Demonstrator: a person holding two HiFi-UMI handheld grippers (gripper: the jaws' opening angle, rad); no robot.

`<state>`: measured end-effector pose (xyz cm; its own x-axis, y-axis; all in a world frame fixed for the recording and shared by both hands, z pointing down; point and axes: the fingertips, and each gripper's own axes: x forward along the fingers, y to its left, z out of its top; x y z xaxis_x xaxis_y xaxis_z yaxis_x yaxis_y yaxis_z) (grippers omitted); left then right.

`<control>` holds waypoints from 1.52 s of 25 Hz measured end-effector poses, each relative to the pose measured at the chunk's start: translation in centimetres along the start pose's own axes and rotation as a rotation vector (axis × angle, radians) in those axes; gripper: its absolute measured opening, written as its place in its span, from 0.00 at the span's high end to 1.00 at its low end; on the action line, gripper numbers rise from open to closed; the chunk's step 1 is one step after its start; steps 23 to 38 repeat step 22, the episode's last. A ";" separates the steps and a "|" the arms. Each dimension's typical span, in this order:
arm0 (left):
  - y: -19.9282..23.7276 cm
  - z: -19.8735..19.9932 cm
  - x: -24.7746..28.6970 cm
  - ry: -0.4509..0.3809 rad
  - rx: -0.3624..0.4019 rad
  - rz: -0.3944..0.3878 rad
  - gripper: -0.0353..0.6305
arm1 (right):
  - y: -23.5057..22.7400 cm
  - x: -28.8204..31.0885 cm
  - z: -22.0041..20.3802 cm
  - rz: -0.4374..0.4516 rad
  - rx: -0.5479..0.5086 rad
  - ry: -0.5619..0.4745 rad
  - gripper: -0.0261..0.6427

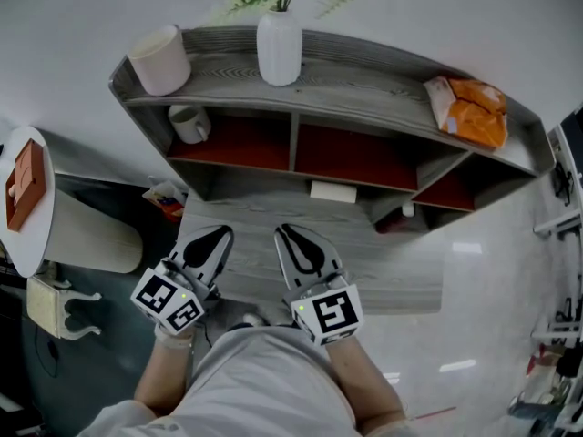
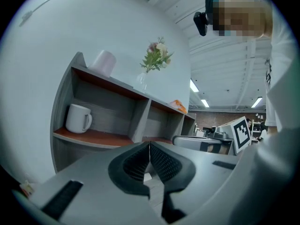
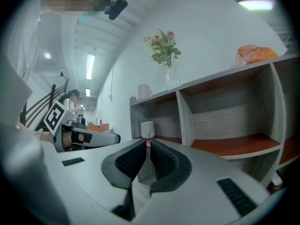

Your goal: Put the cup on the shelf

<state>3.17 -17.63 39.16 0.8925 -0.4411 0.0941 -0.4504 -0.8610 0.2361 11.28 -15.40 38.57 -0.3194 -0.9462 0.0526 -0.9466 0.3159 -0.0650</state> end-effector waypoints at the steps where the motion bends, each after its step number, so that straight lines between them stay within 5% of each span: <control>1: 0.0 0.0 0.0 0.000 -0.001 0.001 0.92 | 0.0 0.0 0.0 -0.001 -0.001 0.001 0.90; 38: -0.6 -0.6 0.1 0.005 -0.009 0.025 0.92 | -0.1 -0.6 -0.2 0.022 -0.026 0.010 0.90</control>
